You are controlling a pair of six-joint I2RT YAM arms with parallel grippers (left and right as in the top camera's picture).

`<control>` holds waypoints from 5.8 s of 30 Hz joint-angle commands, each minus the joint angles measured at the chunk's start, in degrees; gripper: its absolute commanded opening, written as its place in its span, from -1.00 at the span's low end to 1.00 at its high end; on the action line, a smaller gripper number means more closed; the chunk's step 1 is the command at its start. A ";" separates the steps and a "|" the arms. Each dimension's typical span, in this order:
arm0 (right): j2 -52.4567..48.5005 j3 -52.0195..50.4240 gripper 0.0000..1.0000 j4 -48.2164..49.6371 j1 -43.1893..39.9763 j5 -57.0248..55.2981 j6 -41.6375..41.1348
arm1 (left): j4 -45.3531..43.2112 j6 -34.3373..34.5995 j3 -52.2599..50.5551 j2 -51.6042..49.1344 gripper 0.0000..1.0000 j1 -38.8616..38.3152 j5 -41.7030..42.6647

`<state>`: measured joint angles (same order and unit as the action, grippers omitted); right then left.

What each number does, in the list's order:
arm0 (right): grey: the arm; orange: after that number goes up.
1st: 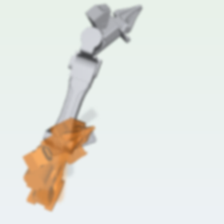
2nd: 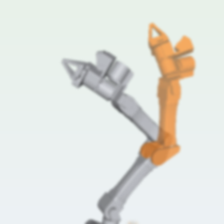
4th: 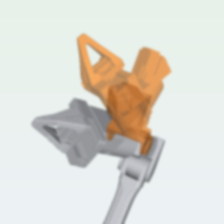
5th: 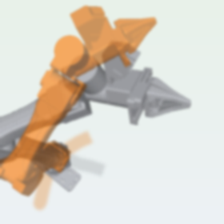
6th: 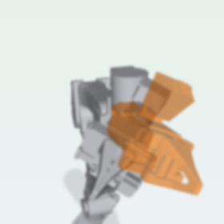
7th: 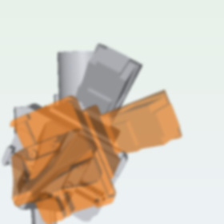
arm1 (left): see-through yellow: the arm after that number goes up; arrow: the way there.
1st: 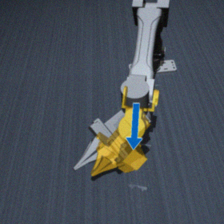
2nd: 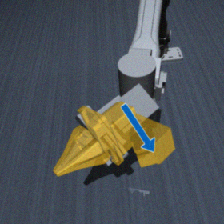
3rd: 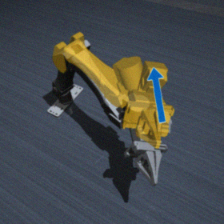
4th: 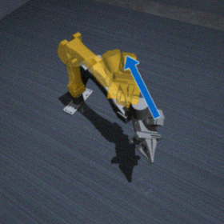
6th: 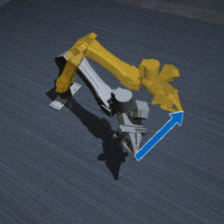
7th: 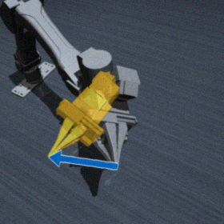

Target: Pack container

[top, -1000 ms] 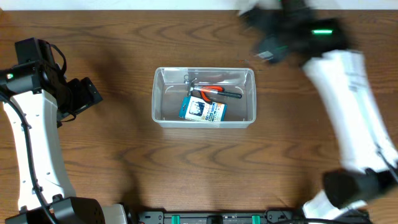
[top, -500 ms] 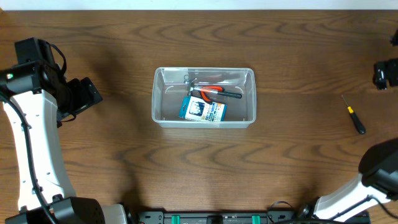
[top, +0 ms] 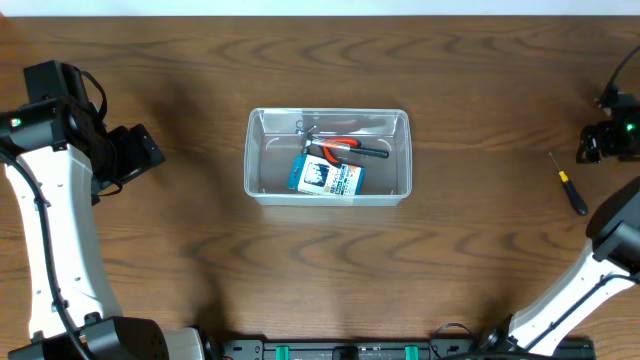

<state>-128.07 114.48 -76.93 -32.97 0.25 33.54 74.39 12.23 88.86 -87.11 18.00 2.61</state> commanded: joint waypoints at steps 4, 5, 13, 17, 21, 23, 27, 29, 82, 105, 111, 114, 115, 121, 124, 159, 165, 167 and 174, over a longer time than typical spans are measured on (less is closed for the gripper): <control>-1.49 -4.04 0.71 1.75 1.68 -0.11 -0.96 | -0.09 0.59 0.63 -0.11 0.96 0.20 -0.11; -1.49 -5.11 0.71 2.32 1.88 -0.24 -0.98 | -0.22 0.59 0.63 -0.11 0.96 0.20 -0.09; -1.49 -15.87 0.73 8.63 2.29 -0.33 -1.18 | -1.33 0.59 0.63 -0.11 0.96 0.20 -0.09; -1.46 -20.39 0.74 12.37 2.29 -2.89 -2.38 | -1.33 0.59 0.63 -0.11 0.96 0.20 -0.09; -1.46 -22.84 0.70 15.15 2.29 -5.27 -4.39 | -1.31 0.59 0.63 -0.11 0.96 0.20 -0.09; -1.46 -23.63 0.56 16.15 2.29 -6.12 -4.44 | -1.31 0.59 0.63 -0.11 0.96 0.20 -0.09; -1.46 -25.05 0.48 17.42 2.25 -6.99 -5.07 | -1.33 0.57 0.63 -0.11 0.96 0.20 -0.11; -1.46 -25.49 0.41 17.44 2.25 -7.19 -5.07 | -1.31 0.57 0.63 -0.11 0.96 0.20 -0.11; 19.43 -6.78 -0.98 17.35 33.03 -1.73 -3.23 | -1.07 -2.97 0.63 0.52 0.96 2.03 -6.99; 4.17 -3.72 -0.97 14.51 68.96 4.33 11.34 | -0.63 -2.56 0.63 5.16 0.96 9.94 -6.29; -1.70 -3.72 -0.97 12.76 68.50 6.45 11.32 | -0.44 -2.47 0.63 5.16 0.96 9.94 -6.27; -2.51 -3.72 -0.85 12.63 68.52 6.47 11.30 | -0.44 -2.47 0.63 5.16 0.96 9.94 -6.27; -2.51 -3.72 -0.68 12.81 68.52 6.45 11.30 | -0.44 -2.49 0.63 5.16 0.96 9.94 -6.27; -2.10 -3.67 0.17 13.16 68.52 6.43 9.99 | -0.46 -2.49 0.63 5.16 0.96 9.94 -6.27; 0.04 -3.30 0.22 13.20 68.48 5.81 7.41 | -0.46 -2.56 0.63 5.16 0.96 9.94 -5.92; 25.38 -8.74 0.98 29.29 23.58 3.67 -23.87 | -28.94 -30.23 -2.03 9.18 0.96 -17.46 -3.28; 43.34 -33.79 0.98 41.42 23.15 3.67 -23.85 | -35.36 -28.85 -13.27 23.47 0.96 -17.46 -3.28; 51.08 -43.06 0.98 45.70 24.22 3.63 -23.85 | -38.16 -28.48 -18.82 29.29 0.96 -17.46 -3.28; 73.57 -65.90 0.98 48.04 27.50 2.97 -23.87 | -44.81 -28.44 -37.20 47.23 0.96 -17.46 -3.28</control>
<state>-59.44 54.68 -29.32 -6.57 3.07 10.55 30.70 -16.73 56.84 -44.07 0.58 -0.25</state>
